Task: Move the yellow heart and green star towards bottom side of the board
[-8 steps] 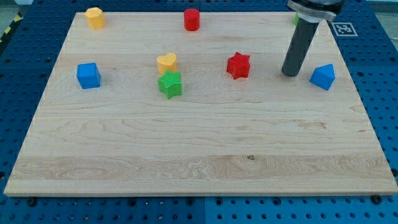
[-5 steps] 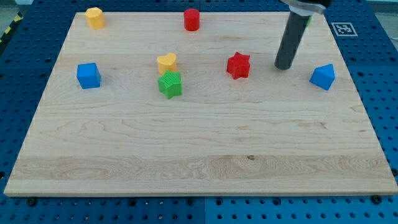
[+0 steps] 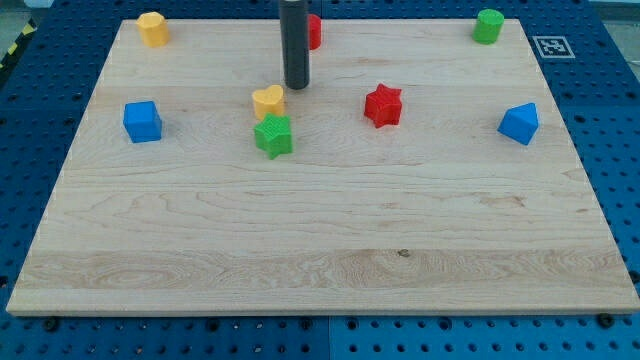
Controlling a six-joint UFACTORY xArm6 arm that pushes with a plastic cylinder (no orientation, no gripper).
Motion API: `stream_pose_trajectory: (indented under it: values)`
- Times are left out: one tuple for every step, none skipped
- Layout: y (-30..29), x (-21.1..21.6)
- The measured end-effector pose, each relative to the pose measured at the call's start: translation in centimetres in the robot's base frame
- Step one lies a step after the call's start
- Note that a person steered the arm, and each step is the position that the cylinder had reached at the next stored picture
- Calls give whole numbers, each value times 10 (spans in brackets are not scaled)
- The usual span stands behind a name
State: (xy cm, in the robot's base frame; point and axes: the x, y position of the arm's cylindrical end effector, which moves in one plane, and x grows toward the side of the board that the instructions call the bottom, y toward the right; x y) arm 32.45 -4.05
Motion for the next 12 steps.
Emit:
stream_pose_trajectory:
  values:
    - [-13, 0]
    - [-30, 8]
    - [-31, 34]
    - [-31, 66]
    - [-31, 88]
    - [-30, 100]
    - [-5, 97]
    - [28, 94]
    - [30, 96]
    - [30, 107]
    - [30, 122]
    - [27, 131]
